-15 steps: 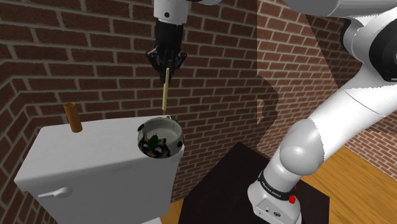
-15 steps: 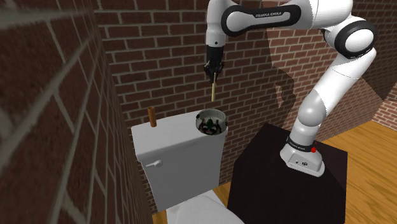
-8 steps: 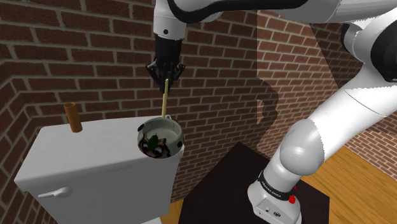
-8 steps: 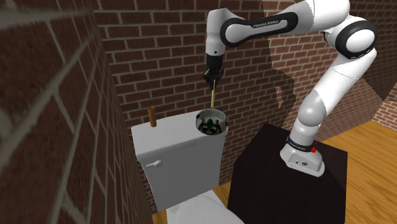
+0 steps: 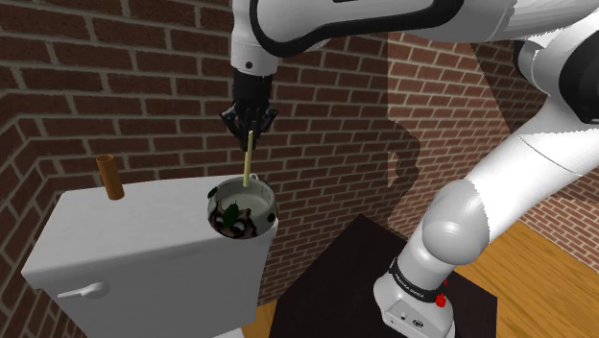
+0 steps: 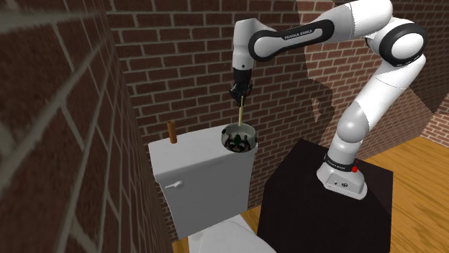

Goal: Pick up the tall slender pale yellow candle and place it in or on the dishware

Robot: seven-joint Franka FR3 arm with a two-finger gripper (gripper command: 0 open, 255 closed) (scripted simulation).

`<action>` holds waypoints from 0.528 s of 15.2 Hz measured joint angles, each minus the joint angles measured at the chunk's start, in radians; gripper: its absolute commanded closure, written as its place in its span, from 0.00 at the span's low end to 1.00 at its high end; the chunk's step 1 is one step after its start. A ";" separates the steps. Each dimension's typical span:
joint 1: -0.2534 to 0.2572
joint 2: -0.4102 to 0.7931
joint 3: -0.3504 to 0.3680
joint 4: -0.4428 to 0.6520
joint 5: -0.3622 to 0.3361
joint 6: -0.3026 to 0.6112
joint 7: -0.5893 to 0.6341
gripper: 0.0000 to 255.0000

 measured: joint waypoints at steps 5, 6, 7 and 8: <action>0.000 0.001 0.000 0.000 0.000 0.001 0.000 0.00; 0.000 0.001 0.000 0.000 0.000 0.001 0.000 0.00; 0.000 0.001 0.000 0.000 0.000 0.002 0.000 0.00; 0.000 0.001 0.000 0.000 0.000 0.002 0.000 0.00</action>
